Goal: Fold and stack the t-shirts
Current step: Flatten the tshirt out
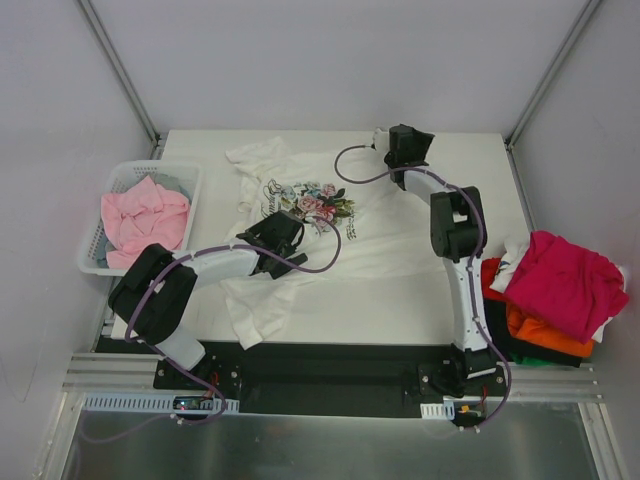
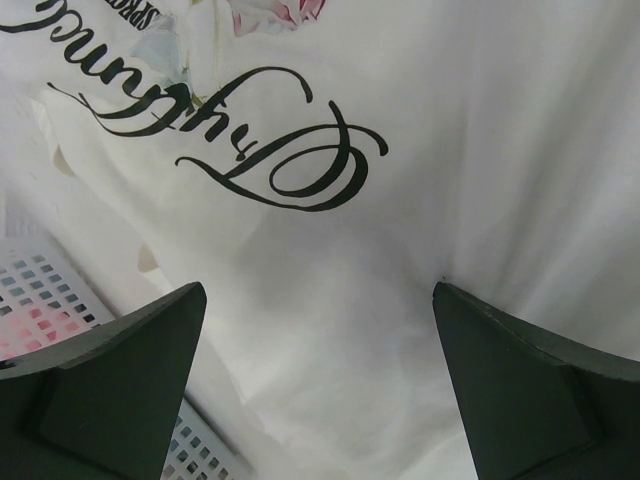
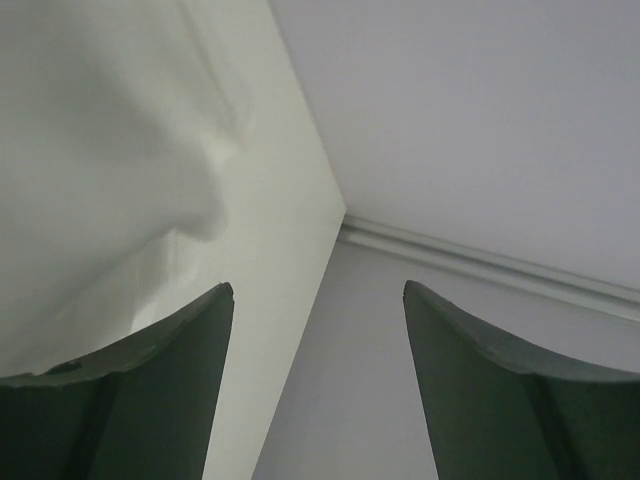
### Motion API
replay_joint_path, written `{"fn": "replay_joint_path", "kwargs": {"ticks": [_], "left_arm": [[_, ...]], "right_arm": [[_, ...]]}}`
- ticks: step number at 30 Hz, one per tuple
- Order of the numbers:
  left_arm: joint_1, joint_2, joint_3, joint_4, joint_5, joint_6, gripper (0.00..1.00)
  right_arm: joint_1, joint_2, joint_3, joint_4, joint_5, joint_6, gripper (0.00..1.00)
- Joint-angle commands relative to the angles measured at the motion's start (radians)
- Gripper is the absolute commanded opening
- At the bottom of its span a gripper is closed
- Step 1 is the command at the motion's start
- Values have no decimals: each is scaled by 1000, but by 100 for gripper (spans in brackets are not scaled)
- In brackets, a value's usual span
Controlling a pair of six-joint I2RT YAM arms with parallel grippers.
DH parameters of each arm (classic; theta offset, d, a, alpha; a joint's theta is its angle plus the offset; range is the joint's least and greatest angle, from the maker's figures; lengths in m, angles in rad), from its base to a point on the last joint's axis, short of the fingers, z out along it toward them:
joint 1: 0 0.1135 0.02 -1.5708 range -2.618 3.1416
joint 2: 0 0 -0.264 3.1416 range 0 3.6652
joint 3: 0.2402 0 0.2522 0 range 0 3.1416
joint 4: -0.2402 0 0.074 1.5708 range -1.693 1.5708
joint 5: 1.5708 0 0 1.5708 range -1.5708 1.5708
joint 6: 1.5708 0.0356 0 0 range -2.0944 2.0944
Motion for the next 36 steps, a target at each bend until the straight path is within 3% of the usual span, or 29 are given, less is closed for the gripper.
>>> {"fn": "replay_joint_path", "kwargs": {"ticks": [1,8,9,10,12,19,24,32,36], "left_arm": [[-6,-7,23,-51,54,-41,99],[9,-35,106,-34,51,2,99],[17,-36,129,-32,54,1,99],[19,-36,137,-34,55,2,99],[25,-44,158,-32,63,2,99],[32,-111,172,-32,72,37,99],[32,-237,83,-42,95,82,99],[29,-401,-87,-85,66,100,99],[32,-357,-83,-69,11,110,99]], "right_arm": [[-6,-280,-118,-147,9,266,73],[-13,-544,-246,-515,-170,612,82],[-13,-562,-247,-617,-233,644,84],[-12,-581,-252,-665,-258,685,94],[-10,-637,-299,-746,-322,713,98],[5,-825,-600,-770,-391,713,100],[3,-936,-772,-782,-421,715,100],[5,-1012,-867,-827,-484,736,100],[11,-992,-869,-811,-474,747,100]]}}
